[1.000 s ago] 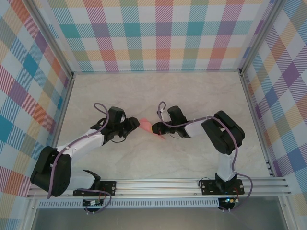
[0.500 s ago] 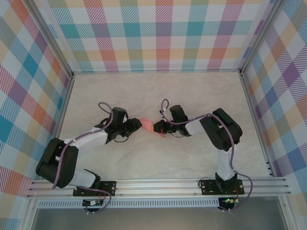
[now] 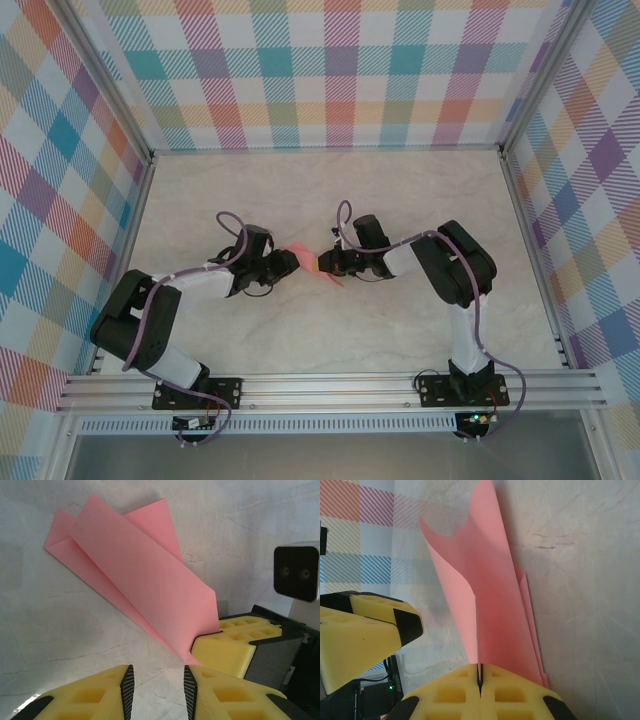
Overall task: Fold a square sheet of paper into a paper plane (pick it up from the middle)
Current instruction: Fold the wing for the fifth time at the center of the table.
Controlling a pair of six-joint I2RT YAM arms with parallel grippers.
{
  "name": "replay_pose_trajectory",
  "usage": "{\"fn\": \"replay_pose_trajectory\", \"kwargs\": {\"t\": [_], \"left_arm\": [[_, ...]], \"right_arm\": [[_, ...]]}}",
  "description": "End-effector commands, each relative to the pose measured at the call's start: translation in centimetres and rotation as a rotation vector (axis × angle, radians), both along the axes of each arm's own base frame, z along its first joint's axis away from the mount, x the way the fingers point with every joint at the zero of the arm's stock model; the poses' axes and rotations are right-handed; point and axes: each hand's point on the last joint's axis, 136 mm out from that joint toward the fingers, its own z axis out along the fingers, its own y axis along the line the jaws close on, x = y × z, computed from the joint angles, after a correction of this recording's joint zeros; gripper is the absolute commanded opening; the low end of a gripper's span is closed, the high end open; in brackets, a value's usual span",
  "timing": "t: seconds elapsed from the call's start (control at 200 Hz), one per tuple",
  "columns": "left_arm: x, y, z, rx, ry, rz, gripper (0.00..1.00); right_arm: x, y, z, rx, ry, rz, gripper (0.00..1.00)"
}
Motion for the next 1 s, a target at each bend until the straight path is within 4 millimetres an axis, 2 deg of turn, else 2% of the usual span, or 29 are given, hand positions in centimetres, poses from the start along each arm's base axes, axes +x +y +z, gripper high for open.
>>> {"fn": "replay_pose_trajectory", "kwargs": {"t": [0.0,0.37,0.76,0.995], "left_arm": [[1.4,-0.6,1.0,0.002,-0.076,-0.014,0.34],[2.4,-1.3,0.6,0.000,-0.117,-0.025,0.30],[3.3,-2.2,0.1,0.002,-0.137,-0.041,0.20],[3.8,-2.7,-0.6,0.001,-0.129,-0.053,0.19]], "right_arm": [[0.2,0.0,-0.7,0.010,0.066,-0.002,0.00],[0.7,-0.7,-2.4,-0.029,0.173,-0.051,0.00],[0.5,-1.9,-5.5,-0.139,0.284,-0.109,0.00],[0.5,-2.3,-6.2,-0.169,0.313,-0.122,0.00]]}}
